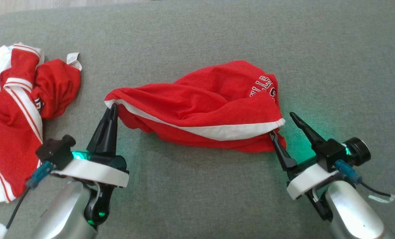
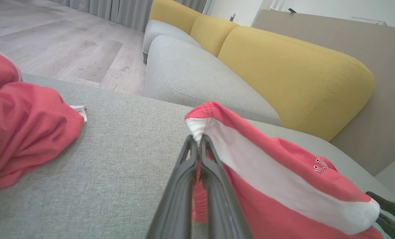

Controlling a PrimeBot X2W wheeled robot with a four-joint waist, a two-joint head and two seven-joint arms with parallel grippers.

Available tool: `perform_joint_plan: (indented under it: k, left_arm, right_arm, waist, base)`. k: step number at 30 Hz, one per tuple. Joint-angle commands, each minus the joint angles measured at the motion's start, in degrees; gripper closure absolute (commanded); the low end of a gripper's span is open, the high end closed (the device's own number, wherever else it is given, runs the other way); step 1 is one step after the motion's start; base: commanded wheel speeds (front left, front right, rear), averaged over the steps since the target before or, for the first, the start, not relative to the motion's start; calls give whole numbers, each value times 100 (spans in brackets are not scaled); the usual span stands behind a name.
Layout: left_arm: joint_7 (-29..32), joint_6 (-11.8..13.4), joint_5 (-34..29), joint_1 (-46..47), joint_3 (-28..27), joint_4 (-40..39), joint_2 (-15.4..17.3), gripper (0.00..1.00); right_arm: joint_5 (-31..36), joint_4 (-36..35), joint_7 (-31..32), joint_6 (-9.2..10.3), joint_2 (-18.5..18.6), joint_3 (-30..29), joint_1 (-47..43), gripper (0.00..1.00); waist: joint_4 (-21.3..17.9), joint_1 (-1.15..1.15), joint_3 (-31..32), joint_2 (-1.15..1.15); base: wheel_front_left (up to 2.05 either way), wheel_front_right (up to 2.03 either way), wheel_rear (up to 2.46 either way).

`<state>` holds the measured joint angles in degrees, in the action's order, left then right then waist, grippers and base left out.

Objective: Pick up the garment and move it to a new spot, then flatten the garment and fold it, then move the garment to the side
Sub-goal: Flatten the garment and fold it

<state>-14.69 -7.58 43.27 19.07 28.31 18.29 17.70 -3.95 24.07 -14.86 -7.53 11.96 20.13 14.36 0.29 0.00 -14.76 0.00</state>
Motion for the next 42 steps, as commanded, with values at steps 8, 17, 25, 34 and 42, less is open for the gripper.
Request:
perform_joint_plan:
  k: [8, 17, 25, 34, 42]
  left_arm:
    - [-30, 9, -99, 288, -182, -135, 110, 100]
    - [-30, 9, -154, 265, -303, -448, 204, 100]
    - [22, 9, -14, 751, 78, -1169, 571, 100]
    - [804, 9, -93, 3477, 766, -1209, 808, 100]
    - [211, 9, -389, 5960, 1121, 146, 71, 100]
  right_arm:
    - [41, -230, -14, 4, 134, 283, 154, 100]
    - [132, -804, -14, 4, 41, -22, 81, 100]
    - [37, -1654, -14, 4, 79, -676, 463, 100]
    - [-586, -1620, -14, 4, 1018, -1469, 2437, 100]
    - [-636, -1282, -14, 4, 1740, -1737, 4156, 100]
  waist:
    - [34, 0, -46, 0]
    - [-193, 0, 59, 0]
    - [-480, 0, 21, 0]
    - [-662, 0, -648, 0]
    - [-745, 0, -1126, 0]
  base:
    - [0, 0, 0]
    - [0, 0, 0]
    - [0, 0, 0]
    - [0, 0, 0]
    - [0, 0, 0]
